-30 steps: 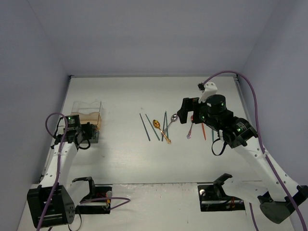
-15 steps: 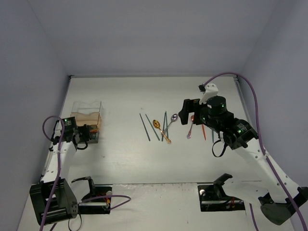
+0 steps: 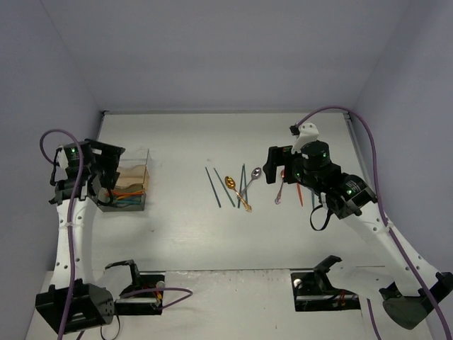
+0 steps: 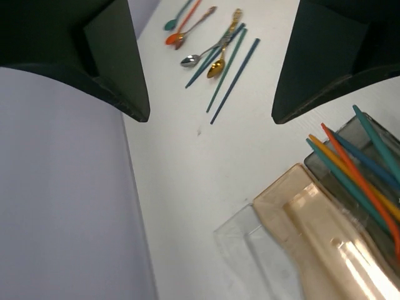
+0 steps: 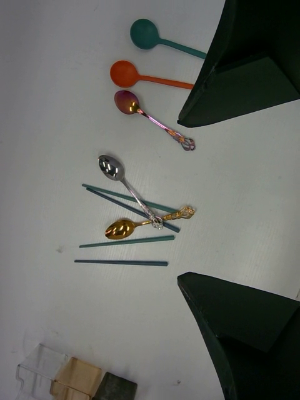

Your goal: Sort the eating utensils into containers

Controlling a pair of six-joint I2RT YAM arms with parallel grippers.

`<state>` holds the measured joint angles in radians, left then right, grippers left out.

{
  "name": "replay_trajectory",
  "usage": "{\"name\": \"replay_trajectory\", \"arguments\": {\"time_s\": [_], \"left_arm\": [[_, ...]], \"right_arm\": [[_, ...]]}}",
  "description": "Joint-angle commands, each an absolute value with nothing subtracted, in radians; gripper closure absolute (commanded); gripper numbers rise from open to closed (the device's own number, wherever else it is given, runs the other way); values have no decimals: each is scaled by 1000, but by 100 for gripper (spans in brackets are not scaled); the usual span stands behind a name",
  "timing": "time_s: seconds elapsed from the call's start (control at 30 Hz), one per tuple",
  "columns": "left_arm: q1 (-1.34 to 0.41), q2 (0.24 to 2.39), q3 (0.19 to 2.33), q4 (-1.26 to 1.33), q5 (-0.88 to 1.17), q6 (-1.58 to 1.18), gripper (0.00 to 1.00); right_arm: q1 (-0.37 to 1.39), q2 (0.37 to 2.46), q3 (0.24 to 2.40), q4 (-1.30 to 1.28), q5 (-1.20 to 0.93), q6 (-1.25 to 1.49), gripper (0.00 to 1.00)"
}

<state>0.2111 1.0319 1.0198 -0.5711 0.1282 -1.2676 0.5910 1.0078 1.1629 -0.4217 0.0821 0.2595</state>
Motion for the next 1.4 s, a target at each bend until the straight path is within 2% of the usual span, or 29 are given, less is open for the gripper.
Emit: {"name": "replay_trajectory", "arguments": {"time_s": [0.0, 0.1, 0.2, 0.37, 0.5, 0.8, 1.13, 1.37], "left_arm": [[129, 1020, 1188, -676, 88, -944, 20], [-18, 1046, 1244, -704, 57, -839, 15], [-190, 1111, 1283, -720, -4, -819, 15], [-509, 1277, 1318, -720, -213, -894, 15], [-632, 1460, 1388, -719, -252, -972, 15], [-750, 1816, 1553, -714, -287, -1113, 17], [-758, 1945, 1541, -712, -286, -1249, 36], [-757, 1996, 1525, -713, -275, -1283, 43]], "right_arm": [[581, 1063, 1164, -379, 56, 246, 0], [571, 1093, 1161, -382, 41, 257, 0], [563, 1113, 1161, -382, 43, 272, 0], [557, 1107, 1139, -382, 77, 294, 0], [552, 1080, 1106, -382, 90, 311, 0], [545, 1005, 1055, -389, 75, 328, 0], [541, 946, 1032, -410, 58, 308, 0], [540, 923, 1019, -420, 58, 286, 0]]}}
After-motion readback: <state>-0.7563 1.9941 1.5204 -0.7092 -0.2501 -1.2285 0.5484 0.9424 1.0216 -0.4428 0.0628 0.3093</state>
